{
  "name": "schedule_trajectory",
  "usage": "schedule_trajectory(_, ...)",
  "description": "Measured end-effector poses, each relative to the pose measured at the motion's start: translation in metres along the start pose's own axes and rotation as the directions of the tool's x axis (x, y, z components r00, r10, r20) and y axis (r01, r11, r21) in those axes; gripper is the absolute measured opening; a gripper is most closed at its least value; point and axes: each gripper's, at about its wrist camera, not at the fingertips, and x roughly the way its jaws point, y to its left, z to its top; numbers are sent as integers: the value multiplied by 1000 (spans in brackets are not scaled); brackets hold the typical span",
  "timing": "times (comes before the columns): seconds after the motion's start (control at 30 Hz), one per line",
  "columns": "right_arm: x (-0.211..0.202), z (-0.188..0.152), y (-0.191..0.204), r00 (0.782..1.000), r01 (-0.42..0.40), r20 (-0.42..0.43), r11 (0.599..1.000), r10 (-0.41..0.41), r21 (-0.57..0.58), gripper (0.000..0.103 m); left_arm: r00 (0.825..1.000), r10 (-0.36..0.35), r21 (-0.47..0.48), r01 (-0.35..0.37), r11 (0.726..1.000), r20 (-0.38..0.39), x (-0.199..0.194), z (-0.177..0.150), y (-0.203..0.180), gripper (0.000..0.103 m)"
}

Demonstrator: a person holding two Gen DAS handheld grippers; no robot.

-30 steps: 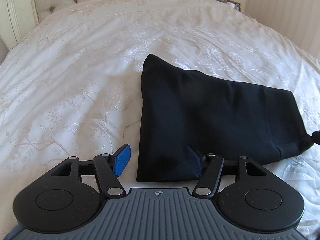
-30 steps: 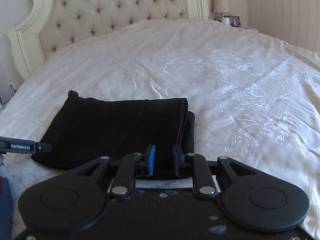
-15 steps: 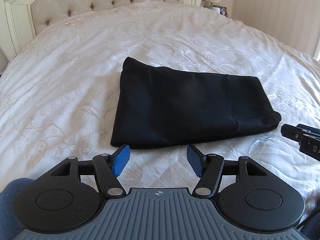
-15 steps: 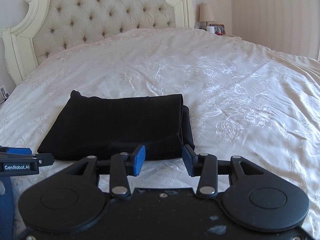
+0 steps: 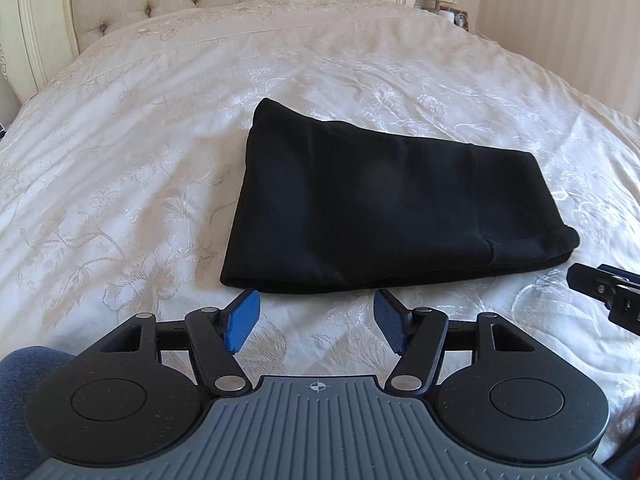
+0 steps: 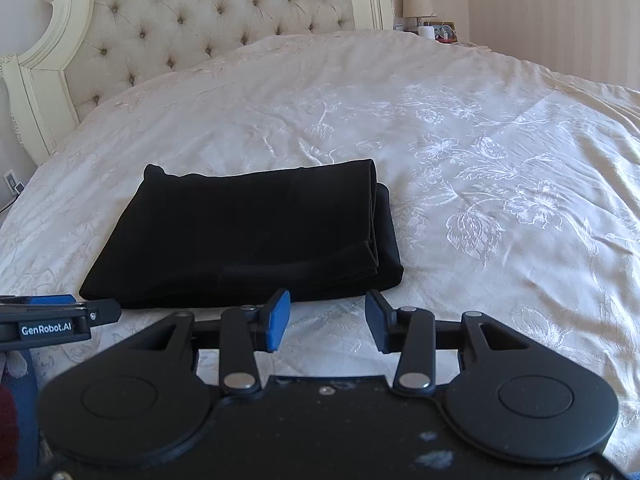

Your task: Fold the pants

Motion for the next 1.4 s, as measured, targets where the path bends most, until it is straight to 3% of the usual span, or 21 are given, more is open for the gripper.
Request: schedule_trajectory(1.4,8,-1,-4,1000,-2,-31,1000,2,15,45,999,2,22,-1,1000,-33,8,-1,-7,62)
